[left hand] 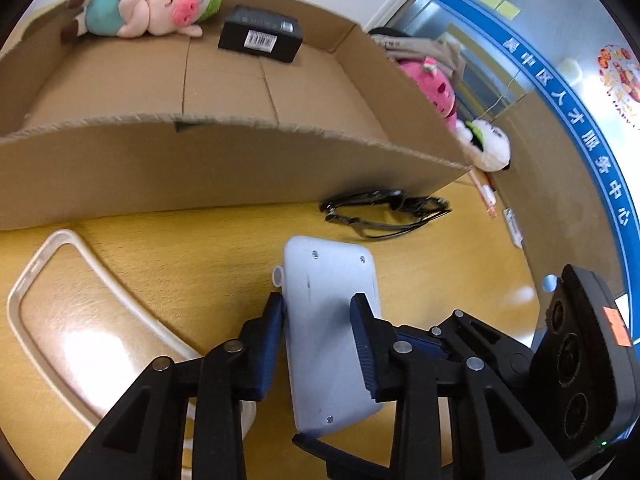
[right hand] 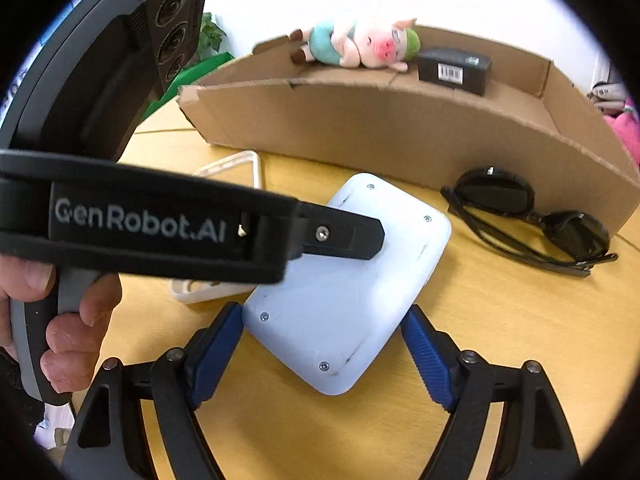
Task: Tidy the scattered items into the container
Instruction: 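Lift the power bank with the left gripper and carry it over the box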
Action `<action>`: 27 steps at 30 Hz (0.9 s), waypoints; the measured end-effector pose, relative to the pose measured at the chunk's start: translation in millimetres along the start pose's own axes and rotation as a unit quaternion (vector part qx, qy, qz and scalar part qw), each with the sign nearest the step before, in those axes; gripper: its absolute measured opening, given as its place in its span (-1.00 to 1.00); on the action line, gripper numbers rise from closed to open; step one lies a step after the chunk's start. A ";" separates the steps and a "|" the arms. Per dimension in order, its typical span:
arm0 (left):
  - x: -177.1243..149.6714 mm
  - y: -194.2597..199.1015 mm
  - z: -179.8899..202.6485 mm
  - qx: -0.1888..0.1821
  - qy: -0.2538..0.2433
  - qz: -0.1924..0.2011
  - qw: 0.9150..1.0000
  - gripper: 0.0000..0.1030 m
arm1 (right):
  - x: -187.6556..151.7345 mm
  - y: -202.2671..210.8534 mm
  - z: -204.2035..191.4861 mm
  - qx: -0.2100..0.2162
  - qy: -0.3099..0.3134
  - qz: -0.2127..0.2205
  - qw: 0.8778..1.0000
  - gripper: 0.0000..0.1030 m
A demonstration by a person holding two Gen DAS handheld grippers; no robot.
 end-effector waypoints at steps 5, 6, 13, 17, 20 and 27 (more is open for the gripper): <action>14.2 29.1 19.2 0.011 -0.025 0.035 0.999 -0.33 | 20.0 25.7 -6.6 -0.003 0.015 0.038 0.999 0.57; 19.0 36.9 23.9 0.012 -0.032 0.045 0.998 -0.34 | 26.5 31.5 -7.1 -0.004 0.018 0.047 0.999 0.57; 67.9 102.9 48.3 0.020 -0.074 0.121 0.990 -0.33 | 87.2 81.3 -18.2 -0.007 0.052 0.122 0.991 0.57; 102.8 143.2 58.1 0.030 -0.096 0.162 0.982 -0.33 | 130.8 103.8 -24.5 -0.004 0.074 0.161 0.984 0.57; 130.4 169.1 59.8 0.037 -0.107 0.191 0.975 -0.33 | 168.5 116.9 -29.7 0.002 0.087 0.184 0.979 0.57; 187.7 218.3 50.0 0.052 -0.120 0.230 0.964 -0.33 | 242.4 125.0 -42.4 0.010 0.113 0.210 0.971 0.57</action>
Point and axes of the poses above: each gripper's, at about its wrist camera, not at the fingertips, and y roughly against the way its jaws point, z to its right, x to its top, the point moved 7 cm from there along -y, roughly the way its jaws point, and after that the axes turned 7 degrees about -x, right-handed, at the moved point
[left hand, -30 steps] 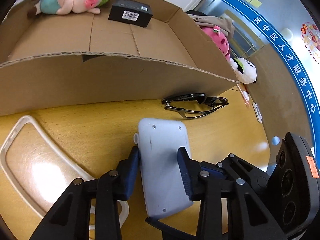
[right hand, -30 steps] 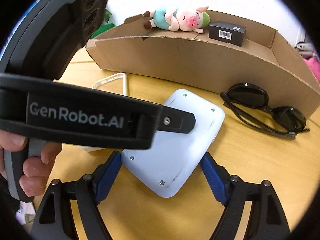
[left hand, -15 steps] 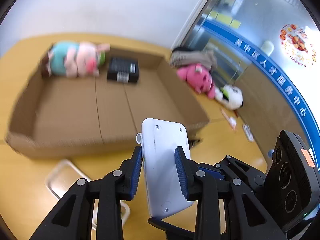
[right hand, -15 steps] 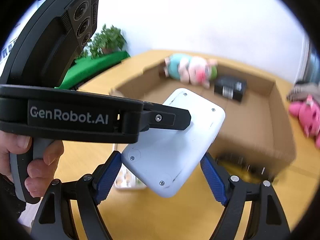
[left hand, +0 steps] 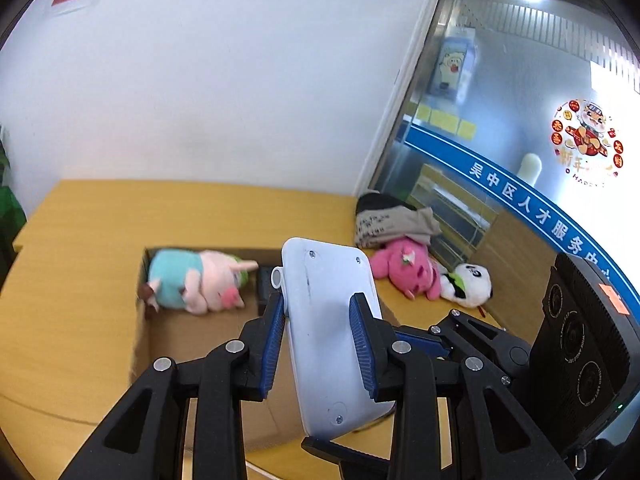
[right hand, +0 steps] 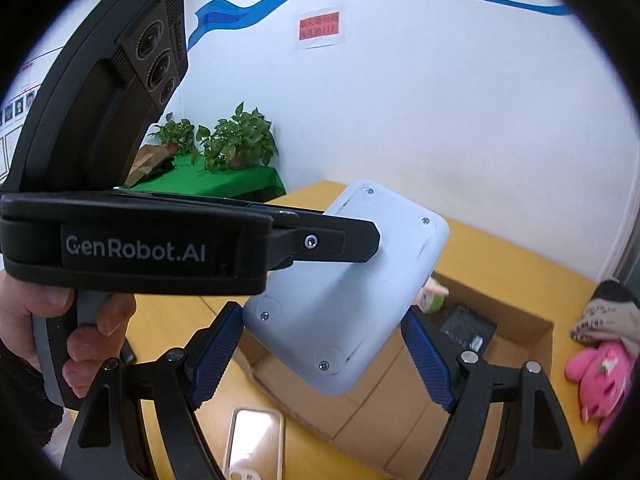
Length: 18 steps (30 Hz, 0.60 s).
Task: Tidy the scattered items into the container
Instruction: 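Lift the power bank with the left gripper and carry it over the box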
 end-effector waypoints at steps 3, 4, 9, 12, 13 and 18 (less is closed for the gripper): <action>18.9 0.4 -17.4 0.008 0.000 0.005 1.000 -0.33 | 17.1 -14.0 0.3 0.005 0.003 0.001 1.000 0.57; 23.1 -0.7 -23.4 0.009 0.000 0.005 1.000 -0.33 | 20.6 -18.2 0.0 0.007 0.004 -0.001 1.000 0.57; 31.8 -12.4 -51.1 0.020 0.006 -0.003 1.000 -0.33 | 29.2 -49.7 2.9 0.019 0.000 -0.017 1.000 0.57; 32.2 -25.7 -71.3 0.020 0.017 -0.014 1.000 -0.33 | 25.9 -64.0 4.3 0.028 -0.007 -0.030 0.999 0.57; 31.3 -30.0 -76.1 0.019 0.021 -0.018 0.999 -0.33 | 23.5 -68.7 5.7 0.032 -0.011 -0.034 0.999 0.57; 22.5 -55.5 -98.9 0.013 0.033 -0.040 0.999 -0.33 | 11.7 -95.8 14.4 0.038 -0.027 -0.058 0.997 0.55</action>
Point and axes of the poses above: each gripper's, at about its wrist camera, not at the fingertips, and y roughly against the way its jaws point, z to its right, x to its top, the point moved 7 cm from there along -y, roughly the way its jaws point, and after that the axes turned 7 degrees about -x, right-handed, at the moved point
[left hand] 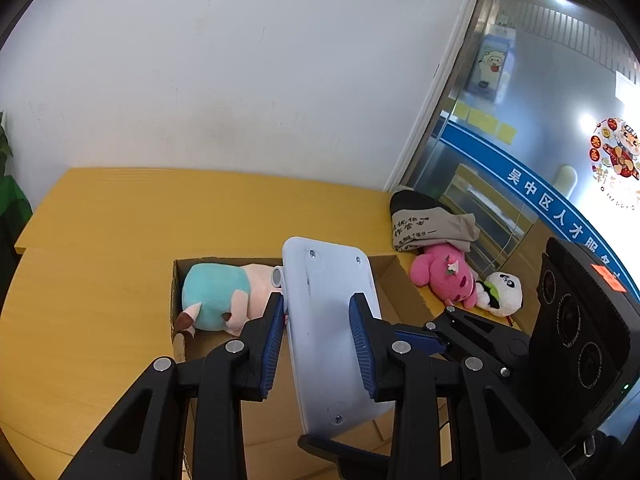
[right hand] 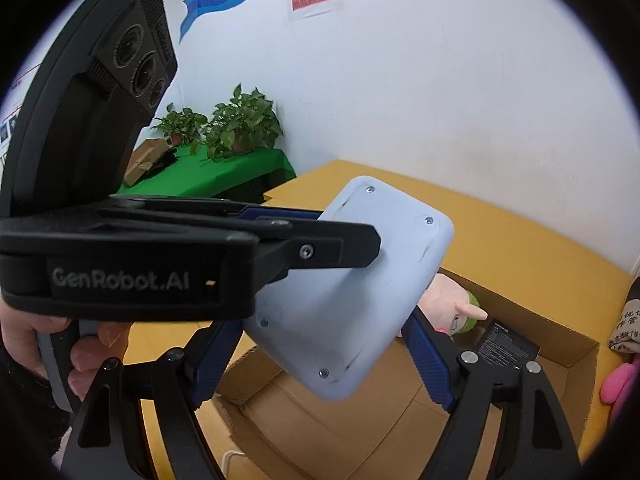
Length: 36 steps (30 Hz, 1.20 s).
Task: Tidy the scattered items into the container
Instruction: 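Lift the power bank with the left gripper and carry it over the box, then lower the power bank into the box and open the left gripper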
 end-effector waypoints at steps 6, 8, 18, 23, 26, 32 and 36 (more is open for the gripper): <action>-23.0 -39.9 -26.9 -0.014 0.024 -0.047 0.999 -0.34 | -27.3 -24.3 40.6 -0.001 -0.037 -0.033 0.999 0.32; -34.4 -53.8 -37.2 -0.012 0.036 -0.060 0.998 -0.34 | -39.0 -39.8 46.9 -0.001 -0.039 -0.055 0.998 0.32; -84.8 -99.9 -78.9 -0.021 0.110 -0.116 0.987 -0.34 | -87.1 -108.4 30.8 0.026 -0.065 -0.140 0.988 0.32; -97.1 -110.1 -90.9 -0.012 0.134 -0.139 0.981 -0.33 | -97.8 -124.4 34.3 0.042 -0.080 -0.166 0.982 0.32; -101.9 -112.9 -102.5 0.002 0.139 -0.151 0.979 -0.34 | -107.4 -136.0 31.7 0.053 -0.092 -0.187 0.977 0.32; -93.3 -123.5 -112.4 0.048 0.123 -0.169 0.977 -0.34 | -110.6 -153.4 37.5 0.079 -0.149 -0.208 0.963 0.32; -93.3 -129.8 -116.0 0.072 0.111 -0.180 0.975 -0.34 | -115.0 -168.9 44.2 0.097 -0.187 -0.221 0.952 0.35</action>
Point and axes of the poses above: each gripper's, at about its wrist camera, not at the fingertips, and y roughly against the way its jaws point, z to its right, x to its top, the point moved 7 cm from there along -y, roughly the way its jaws point, and after that the axes turned 7 degrees about -x, right-handed, at the moved point
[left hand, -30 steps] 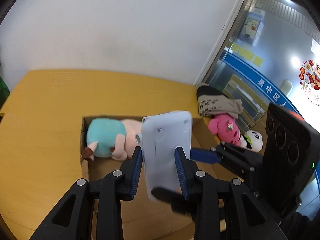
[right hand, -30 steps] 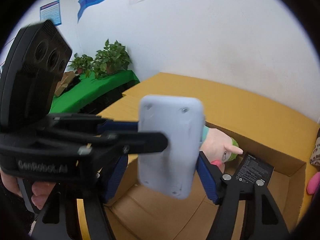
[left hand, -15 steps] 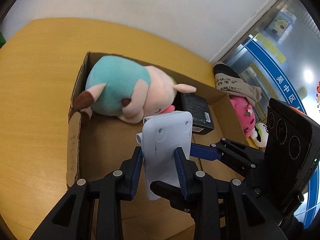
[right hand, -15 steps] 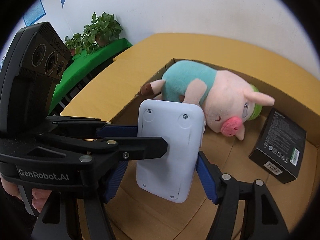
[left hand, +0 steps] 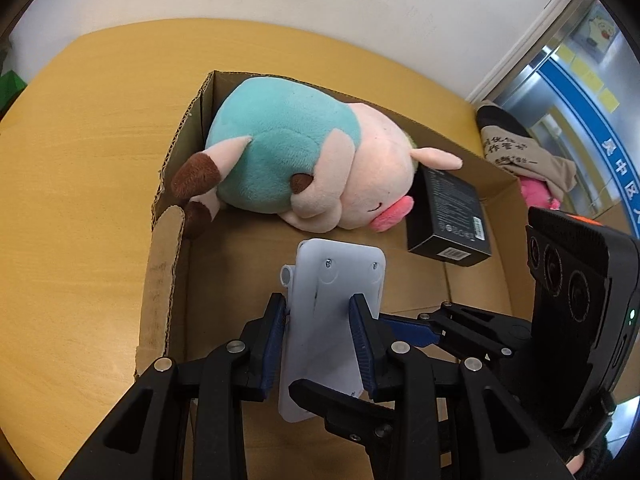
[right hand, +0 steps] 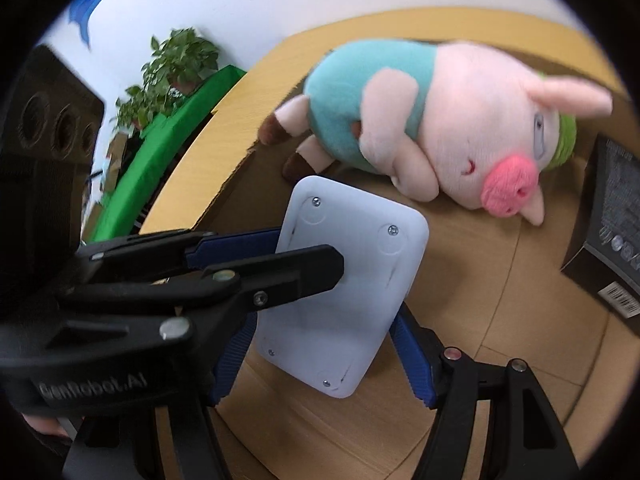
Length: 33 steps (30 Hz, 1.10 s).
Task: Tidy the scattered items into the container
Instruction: 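Lower the power bank into the box and open the left gripper, then move both tools to the clear phone case and close both grippers on its rim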
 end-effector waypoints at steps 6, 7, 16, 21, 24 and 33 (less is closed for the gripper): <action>-0.4 6.5 1.0 0.018 -0.008 0.021 1.000 -0.27 | 1.1 4.6 -2.1 0.011 0.006 0.016 1.000 0.56; 0.5 12.4 0.3 0.021 -0.005 0.028 0.999 -0.20 | 2.4 13.7 -3.3 0.009 0.013 0.029 0.999 0.57; -35.6 79.1 4.7 0.032 -0.043 0.085 0.995 0.30 | -36.0 124.0 7.6 -0.004 0.038 0.121 0.992 0.63; -88.4 63.5 24.1 0.012 -0.078 0.044 0.996 0.30 | -89.7 150.9 44.9 -0.048 0.011 0.132 0.990 0.63; -109.3 50.9 23.5 0.014 -0.061 0.027 0.998 0.30 | -119.1 155.9 75.2 -0.079 -0.017 0.123 0.989 0.63; -137.0 48.0 27.6 0.028 -0.042 0.027 0.998 0.33 | -163.0 168.4 142.3 -0.198 -0.045 0.116 0.972 0.61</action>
Point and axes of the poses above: each gripper's, at about its wrist camera, not at the fingertips, and y roughly against the way its jaws point, z to its right, x to its top, the point moved 7 cm from there along -y, roughly the way its jaws point, and after that the axes turned 7 degrees about -x, right-handed, at the moved point
